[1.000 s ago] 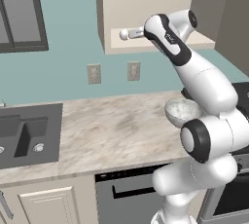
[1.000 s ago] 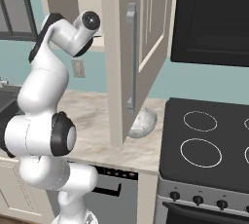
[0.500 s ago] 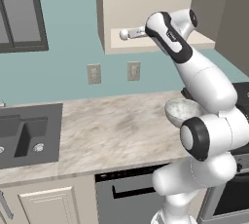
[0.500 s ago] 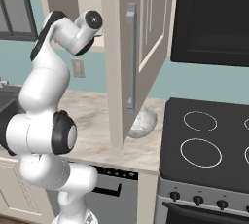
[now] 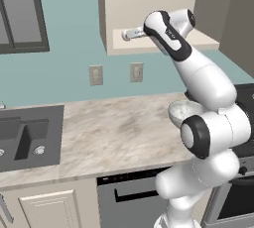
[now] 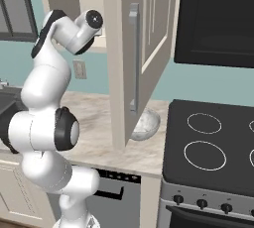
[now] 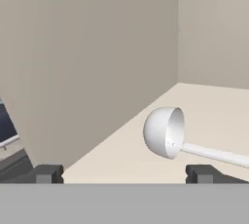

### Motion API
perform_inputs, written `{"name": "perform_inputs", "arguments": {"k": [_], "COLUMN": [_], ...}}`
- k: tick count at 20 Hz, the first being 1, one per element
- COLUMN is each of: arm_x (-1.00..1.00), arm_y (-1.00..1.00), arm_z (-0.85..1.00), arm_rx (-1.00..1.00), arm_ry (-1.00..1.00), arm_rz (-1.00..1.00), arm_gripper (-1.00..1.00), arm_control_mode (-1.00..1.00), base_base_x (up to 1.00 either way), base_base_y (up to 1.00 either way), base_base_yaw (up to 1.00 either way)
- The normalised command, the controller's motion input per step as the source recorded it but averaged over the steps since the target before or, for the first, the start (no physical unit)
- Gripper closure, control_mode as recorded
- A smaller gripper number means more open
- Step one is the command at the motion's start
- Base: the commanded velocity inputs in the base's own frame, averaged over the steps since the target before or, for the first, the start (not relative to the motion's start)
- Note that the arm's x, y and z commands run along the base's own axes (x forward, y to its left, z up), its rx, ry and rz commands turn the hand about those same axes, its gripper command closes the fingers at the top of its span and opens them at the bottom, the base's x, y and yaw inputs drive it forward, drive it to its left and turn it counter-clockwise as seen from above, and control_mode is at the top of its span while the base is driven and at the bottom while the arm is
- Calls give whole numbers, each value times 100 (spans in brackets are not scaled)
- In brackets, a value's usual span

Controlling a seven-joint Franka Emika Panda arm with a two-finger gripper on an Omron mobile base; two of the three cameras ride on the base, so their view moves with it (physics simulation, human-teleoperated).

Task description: Open the cabinet and move the ladle to the pot. Then close the cabinet.

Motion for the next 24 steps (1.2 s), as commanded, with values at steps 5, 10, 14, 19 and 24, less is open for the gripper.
{"name": "perform_inputs", "arguments": {"k": [5,10,14,19,24], "arm_x": [31,23,15,12,9], "arm_y": [12,0,0,0,0], "arm_z": [0,0,0,0,-2], "arm_rx": [0,0,0,0,0], "arm_ry": [1,0,0,1,2], "arm_rz": [1,1,1,0,0], "arm_gripper": [-100,-100,-100,-100,-100], "arm_control_mode": [-100,-100,-100,-100,-100], "base_base_x": [0,0,0,0,0], "base_base_y": [0,0,0,0,0], "base_base_yaw": [0,0,0,0,0]}}
